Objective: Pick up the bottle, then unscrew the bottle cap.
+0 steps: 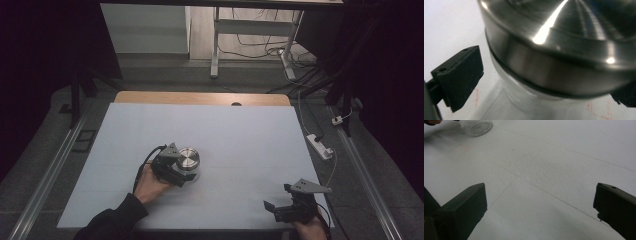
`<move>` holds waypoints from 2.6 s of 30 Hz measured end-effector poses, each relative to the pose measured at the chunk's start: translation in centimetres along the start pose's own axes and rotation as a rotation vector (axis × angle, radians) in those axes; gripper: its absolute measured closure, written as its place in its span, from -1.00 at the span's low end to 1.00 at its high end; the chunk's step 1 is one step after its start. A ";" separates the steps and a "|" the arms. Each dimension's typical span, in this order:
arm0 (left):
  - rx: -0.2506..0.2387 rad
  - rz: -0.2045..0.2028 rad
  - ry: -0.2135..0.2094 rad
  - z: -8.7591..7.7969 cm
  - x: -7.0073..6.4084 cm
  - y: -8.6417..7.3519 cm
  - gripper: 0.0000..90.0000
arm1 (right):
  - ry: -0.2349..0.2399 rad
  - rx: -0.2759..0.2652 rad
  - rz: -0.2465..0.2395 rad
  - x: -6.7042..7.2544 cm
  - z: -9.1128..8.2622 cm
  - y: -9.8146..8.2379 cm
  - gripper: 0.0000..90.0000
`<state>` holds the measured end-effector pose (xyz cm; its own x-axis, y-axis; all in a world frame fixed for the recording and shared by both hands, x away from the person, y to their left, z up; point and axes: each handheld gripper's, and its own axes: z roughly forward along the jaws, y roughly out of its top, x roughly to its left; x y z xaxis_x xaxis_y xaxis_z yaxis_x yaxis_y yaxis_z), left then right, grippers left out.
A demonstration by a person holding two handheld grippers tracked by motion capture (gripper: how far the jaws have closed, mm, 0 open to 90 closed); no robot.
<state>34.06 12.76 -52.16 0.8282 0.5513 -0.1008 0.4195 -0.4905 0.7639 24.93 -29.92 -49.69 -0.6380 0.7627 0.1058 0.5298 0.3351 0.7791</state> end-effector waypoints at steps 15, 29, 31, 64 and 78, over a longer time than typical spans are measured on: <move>-0.019 0.066 0.026 -0.3 -0.8 0.4 -0.66 | 0.003 0.002 -0.015 0.1 0.0 0.0 -1.00; -0.031 0.017 0.022 -1.0 -0.7 1.0 -0.65 | 0.005 -0.001 -0.016 0.1 0.0 0.0 -1.00; -0.042 0.023 0.024 -1.4 -0.8 1.4 -0.65 | 0.005 -0.001 -0.016 0.1 0.0 0.0 -1.00; -0.046 0.134 -0.048 -4.1 -3.3 8.1 -0.65 | 0.013 -0.002 -0.024 0.1 0.0 0.0 -1.00; -0.041 0.134 -0.050 -4.0 -3.7 7.8 -0.65 | 0.037 -0.049 -0.010 0.6 -0.6 0.9 -1.00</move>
<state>32.80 9.59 -43.26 0.8936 0.4481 -0.0267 0.2890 -0.5288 0.7980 24.71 -29.44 -48.57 -0.6641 0.7380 0.1196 0.4953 0.3145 0.8098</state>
